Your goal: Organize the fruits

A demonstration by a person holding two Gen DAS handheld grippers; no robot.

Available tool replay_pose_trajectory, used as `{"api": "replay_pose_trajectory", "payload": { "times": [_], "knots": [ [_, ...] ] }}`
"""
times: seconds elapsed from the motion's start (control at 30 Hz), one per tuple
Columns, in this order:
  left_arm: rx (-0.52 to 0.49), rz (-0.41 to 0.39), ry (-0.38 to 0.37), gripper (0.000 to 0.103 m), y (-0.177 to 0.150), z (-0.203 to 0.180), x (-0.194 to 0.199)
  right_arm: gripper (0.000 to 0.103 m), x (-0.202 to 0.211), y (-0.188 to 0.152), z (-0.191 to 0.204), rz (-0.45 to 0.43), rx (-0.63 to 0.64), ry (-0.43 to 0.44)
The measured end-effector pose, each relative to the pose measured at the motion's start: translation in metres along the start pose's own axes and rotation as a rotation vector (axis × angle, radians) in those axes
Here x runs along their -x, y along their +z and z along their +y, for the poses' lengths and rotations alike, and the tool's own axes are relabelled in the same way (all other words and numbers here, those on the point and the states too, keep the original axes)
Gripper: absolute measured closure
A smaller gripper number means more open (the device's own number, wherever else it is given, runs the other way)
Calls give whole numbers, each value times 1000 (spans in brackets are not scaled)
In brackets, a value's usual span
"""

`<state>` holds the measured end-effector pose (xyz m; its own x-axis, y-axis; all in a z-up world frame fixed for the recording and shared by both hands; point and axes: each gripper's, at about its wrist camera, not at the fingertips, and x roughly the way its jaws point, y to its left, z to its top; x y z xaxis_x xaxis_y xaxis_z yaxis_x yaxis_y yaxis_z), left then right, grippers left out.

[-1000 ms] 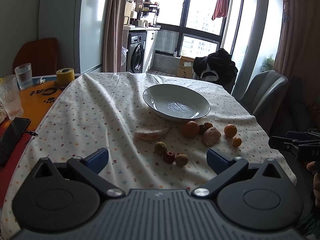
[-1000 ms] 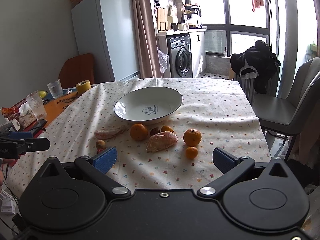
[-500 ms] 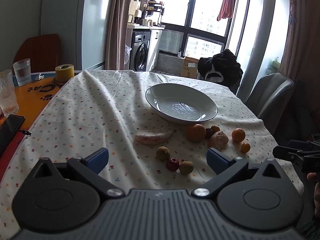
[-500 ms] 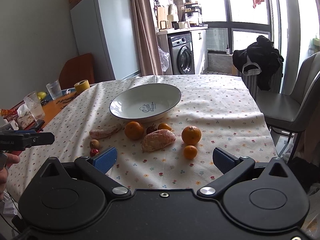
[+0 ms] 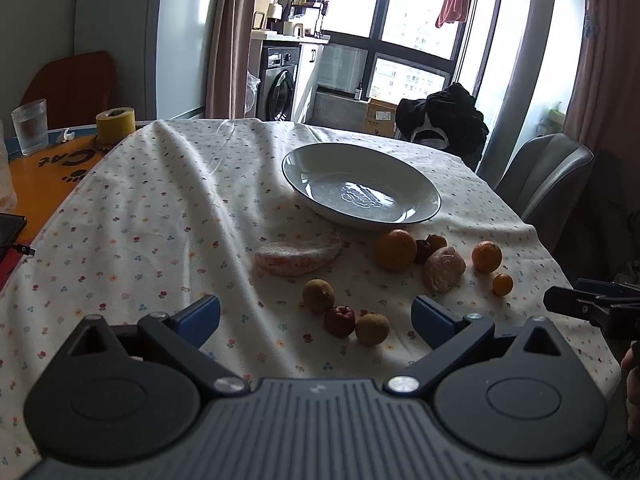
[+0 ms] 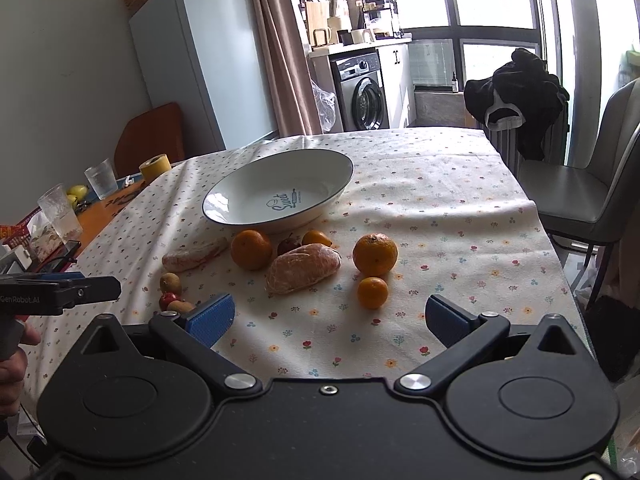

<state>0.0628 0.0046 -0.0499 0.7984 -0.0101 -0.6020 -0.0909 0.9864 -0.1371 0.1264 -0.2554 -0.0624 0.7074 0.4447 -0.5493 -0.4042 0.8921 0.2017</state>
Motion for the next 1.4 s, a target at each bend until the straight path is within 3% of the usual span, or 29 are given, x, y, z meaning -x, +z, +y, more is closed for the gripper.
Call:
{"api": "replay_pose_trajectory", "payload": {
  "times": [0.27, 0.47, 0.67, 1.03, 1.4],
  "knots": [
    [10, 31, 9, 7, -3, -1, -21, 0, -20, -5, -9, 38, -11, 10],
    [11, 70, 4, 23, -5, -5, -39, 3, -30, -8, -14, 37, -15, 27],
    [10, 88, -12, 37, -7, -12, -51, 20, -39, -8, -20, 63, -28, 47],
    [60, 94, -12, 70, 1, -4, -58, 36, -53, -4, -23, 70, -34, 73],
    [55, 103, -3, 78, -8, -6, -66, 53, -66, -2, -26, 75, -26, 17]
  ]
}}
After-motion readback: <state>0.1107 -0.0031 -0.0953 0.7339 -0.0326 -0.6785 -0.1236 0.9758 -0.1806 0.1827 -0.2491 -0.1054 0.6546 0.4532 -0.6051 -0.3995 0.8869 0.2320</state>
